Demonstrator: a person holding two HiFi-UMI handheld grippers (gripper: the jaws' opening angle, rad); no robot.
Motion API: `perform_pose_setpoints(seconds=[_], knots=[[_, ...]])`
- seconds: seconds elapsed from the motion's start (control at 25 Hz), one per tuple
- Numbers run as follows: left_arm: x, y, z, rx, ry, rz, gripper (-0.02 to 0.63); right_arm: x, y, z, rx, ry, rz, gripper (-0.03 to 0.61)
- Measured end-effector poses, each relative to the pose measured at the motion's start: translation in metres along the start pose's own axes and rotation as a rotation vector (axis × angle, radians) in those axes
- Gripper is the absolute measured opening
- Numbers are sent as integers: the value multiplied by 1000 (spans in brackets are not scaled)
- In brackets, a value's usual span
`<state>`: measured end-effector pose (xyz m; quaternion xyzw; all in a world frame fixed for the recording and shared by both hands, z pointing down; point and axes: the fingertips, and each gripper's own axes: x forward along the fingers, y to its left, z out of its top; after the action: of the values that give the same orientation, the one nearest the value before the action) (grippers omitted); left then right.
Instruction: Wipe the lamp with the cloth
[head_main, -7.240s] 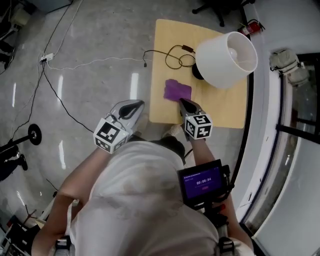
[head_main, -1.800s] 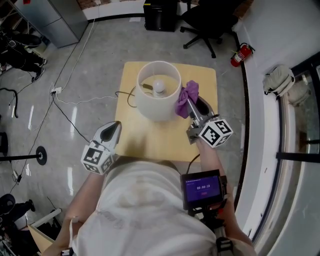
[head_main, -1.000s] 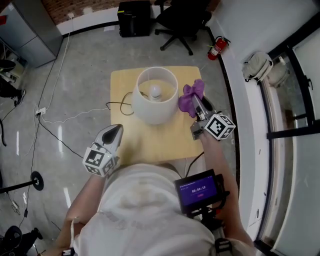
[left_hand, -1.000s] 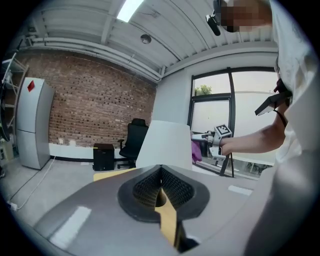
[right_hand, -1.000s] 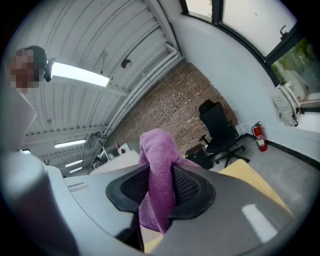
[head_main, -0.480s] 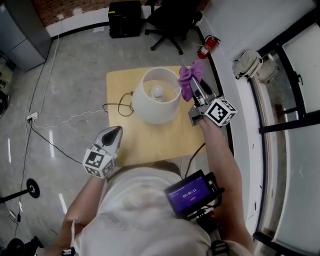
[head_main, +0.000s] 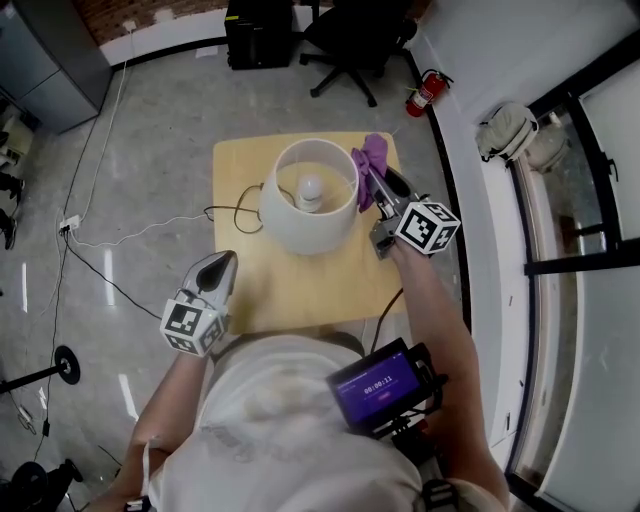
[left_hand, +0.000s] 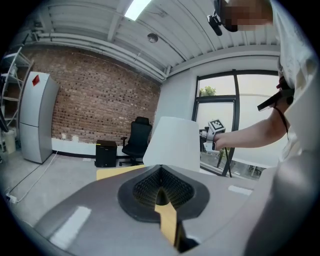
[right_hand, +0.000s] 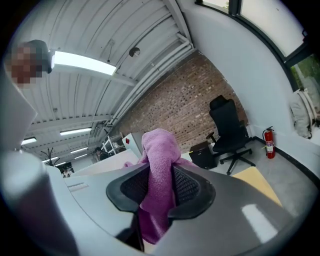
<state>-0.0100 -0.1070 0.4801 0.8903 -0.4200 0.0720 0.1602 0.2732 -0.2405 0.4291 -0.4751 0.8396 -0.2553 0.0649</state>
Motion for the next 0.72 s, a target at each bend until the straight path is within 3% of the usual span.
perform_pose_setpoints(seconds=[0.52, 0.72], knots=[[27, -23, 5, 61, 46, 55, 2, -2, -65, -75, 83, 162, -27, 129], [39, -28, 11, 62, 45, 85, 2, -6, -68, -40, 39, 138, 14, 129]])
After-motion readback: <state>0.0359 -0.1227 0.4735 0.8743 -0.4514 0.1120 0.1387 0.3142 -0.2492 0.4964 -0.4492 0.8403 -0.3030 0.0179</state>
